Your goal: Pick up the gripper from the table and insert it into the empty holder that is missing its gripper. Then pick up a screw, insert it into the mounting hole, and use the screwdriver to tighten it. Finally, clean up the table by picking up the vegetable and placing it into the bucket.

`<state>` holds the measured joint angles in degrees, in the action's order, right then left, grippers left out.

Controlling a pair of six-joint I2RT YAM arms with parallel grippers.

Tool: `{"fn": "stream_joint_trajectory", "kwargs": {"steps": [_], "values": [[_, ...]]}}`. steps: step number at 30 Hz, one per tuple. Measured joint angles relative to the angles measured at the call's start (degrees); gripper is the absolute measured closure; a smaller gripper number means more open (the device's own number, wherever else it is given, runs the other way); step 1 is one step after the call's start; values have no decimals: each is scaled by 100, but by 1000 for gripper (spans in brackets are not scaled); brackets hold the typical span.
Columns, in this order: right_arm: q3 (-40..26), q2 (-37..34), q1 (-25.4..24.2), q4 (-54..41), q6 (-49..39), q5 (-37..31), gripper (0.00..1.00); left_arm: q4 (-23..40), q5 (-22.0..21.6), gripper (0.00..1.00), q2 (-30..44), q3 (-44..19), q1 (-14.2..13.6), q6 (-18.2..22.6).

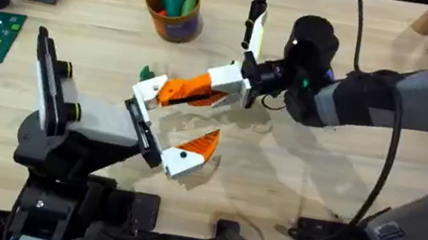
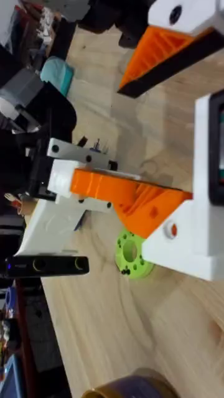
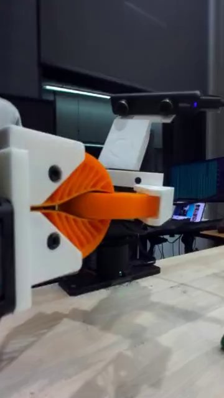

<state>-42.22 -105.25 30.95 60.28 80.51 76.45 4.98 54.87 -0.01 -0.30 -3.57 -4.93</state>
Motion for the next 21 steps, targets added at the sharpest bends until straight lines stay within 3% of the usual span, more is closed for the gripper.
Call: {"fn": "stream_joint_trajectory", "kwargs": {"steps": [4,14,21], "values": [[-131,27,34,-517,-279,-5,988,-4,-57,14,0,0,25,-73],[-291,25,39,-680,-513,324,988,-10,-52,14,0,-2,30,-42],[-340,-4,152,-825,-514,893,988,22,333,15,1,-3,-68,48]]}}
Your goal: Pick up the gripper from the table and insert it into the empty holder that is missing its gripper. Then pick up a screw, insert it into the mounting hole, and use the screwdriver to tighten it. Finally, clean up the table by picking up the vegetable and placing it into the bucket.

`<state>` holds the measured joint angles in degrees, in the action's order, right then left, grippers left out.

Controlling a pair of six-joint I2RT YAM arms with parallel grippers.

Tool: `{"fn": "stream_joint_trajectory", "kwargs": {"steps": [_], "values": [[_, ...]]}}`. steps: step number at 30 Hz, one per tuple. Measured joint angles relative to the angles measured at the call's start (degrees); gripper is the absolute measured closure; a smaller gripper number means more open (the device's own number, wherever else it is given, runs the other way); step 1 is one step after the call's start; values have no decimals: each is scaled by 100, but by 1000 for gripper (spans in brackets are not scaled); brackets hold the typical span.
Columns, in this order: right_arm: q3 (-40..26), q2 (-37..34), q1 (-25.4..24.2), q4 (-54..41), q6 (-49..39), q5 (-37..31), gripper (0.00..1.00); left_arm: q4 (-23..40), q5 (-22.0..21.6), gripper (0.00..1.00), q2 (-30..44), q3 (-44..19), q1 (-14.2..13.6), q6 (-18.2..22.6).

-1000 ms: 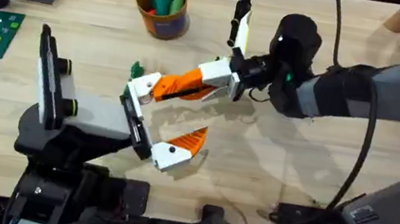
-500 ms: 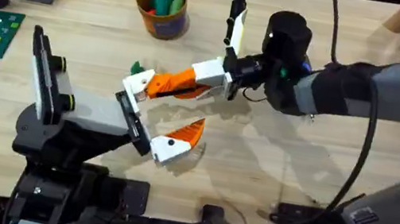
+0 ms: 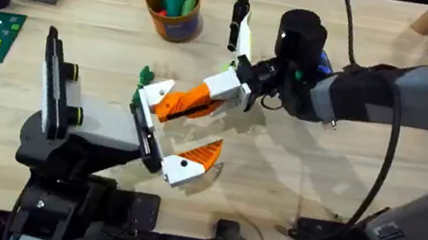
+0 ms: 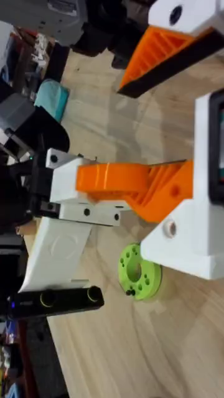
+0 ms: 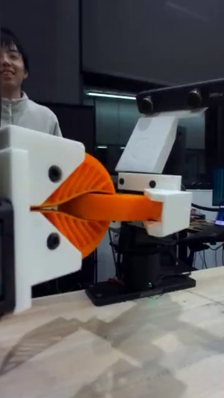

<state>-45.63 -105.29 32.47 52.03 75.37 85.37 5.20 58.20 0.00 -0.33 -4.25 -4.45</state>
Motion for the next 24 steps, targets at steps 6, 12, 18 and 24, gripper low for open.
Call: {"fn": "stream_joint_trajectory", "kwargs": {"steps": [6,12,18,24], "values": [[0,0,-2,-26,-4,-125,989,10,23,15,-1,1,0,13],[-2,0,7,-26,-24,-512,989,12,27,13,-1,0,0,11],[-29,1,16,-74,-75,-884,988,12,-2,14,-1,1,0,3],[-82,1,31,-282,-199,-968,988,9,-50,14,-1,1,0,-58]]}}
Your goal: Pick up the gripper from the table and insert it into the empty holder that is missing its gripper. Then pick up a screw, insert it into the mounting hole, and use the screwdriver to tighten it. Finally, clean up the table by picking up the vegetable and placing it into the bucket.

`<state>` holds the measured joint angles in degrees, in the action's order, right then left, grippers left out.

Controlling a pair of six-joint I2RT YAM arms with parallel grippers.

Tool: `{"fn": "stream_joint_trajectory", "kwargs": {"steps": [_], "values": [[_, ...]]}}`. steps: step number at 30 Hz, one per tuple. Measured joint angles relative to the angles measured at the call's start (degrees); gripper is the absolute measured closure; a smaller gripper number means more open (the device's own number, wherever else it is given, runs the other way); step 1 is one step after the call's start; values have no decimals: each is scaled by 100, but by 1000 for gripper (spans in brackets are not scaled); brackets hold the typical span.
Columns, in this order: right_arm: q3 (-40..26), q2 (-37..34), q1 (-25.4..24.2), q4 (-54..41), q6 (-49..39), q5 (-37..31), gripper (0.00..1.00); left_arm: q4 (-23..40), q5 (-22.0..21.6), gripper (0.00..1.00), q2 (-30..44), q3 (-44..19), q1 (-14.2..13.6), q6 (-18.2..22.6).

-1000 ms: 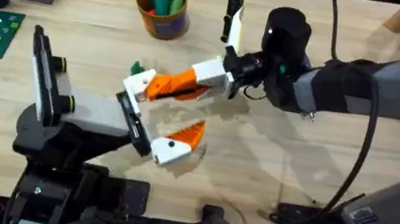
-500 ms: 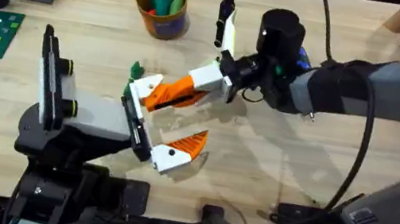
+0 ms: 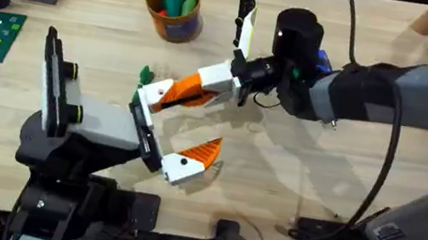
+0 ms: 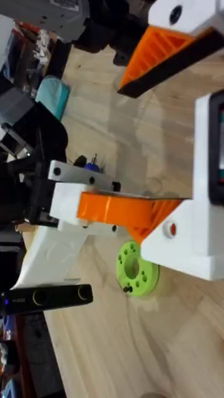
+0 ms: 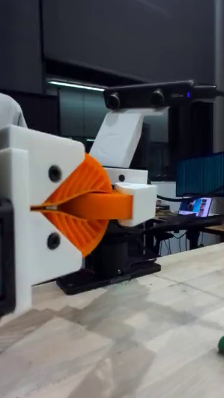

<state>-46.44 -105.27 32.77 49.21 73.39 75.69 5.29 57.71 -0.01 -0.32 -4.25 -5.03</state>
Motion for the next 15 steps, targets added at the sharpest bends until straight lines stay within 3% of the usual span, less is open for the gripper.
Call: {"fn": "stream_joint_trajectory", "kwargs": {"steps": [15], "values": [[-169,0,118,-242,-59,-280,988,-25,-201,14,1,0,44,-1]]}}
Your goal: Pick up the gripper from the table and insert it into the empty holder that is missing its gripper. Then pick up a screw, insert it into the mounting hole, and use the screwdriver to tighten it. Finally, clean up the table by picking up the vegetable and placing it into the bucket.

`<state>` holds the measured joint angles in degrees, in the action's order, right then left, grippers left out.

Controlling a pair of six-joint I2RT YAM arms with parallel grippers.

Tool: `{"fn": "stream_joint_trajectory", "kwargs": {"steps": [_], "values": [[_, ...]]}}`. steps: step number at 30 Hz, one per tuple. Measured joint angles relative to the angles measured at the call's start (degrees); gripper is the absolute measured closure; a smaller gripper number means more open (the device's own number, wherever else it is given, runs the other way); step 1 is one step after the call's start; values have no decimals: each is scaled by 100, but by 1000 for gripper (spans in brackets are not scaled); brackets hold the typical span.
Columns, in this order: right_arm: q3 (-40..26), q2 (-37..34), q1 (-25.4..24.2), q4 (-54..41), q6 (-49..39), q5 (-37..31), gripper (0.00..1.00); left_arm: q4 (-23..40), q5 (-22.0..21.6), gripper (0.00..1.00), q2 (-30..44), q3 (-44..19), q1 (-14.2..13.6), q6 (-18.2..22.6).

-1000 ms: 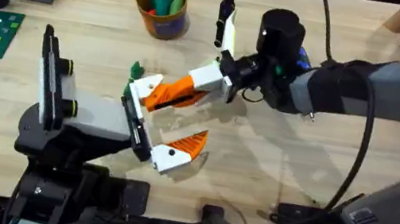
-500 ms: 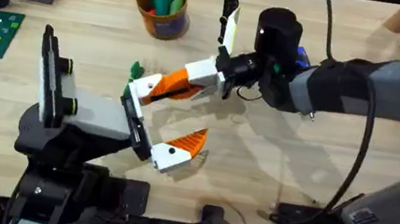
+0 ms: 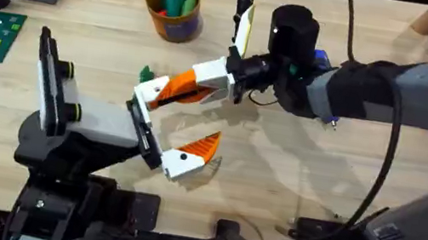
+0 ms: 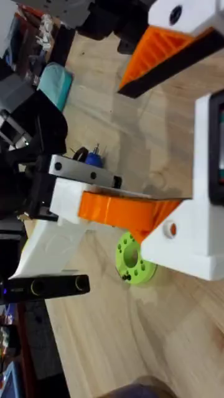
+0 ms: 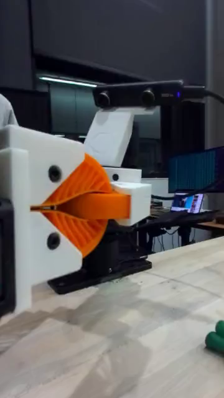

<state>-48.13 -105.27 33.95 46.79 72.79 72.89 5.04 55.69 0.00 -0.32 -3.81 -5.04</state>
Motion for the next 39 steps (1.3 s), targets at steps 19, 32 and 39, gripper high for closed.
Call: {"fn": "stream_joint_trajectory", "kwargs": {"steps": [19,32,39], "values": [[-14,0,1,-35,0,-16,939,-2,-4,14,-1,0,0,1],[-20,-155,-38,-106,-122,-156,354,-9,-9,14,0,0,0,56],[-30,-157,-681,-77,-114,109,6,27,282,15,-1,0,-66,52]]}}
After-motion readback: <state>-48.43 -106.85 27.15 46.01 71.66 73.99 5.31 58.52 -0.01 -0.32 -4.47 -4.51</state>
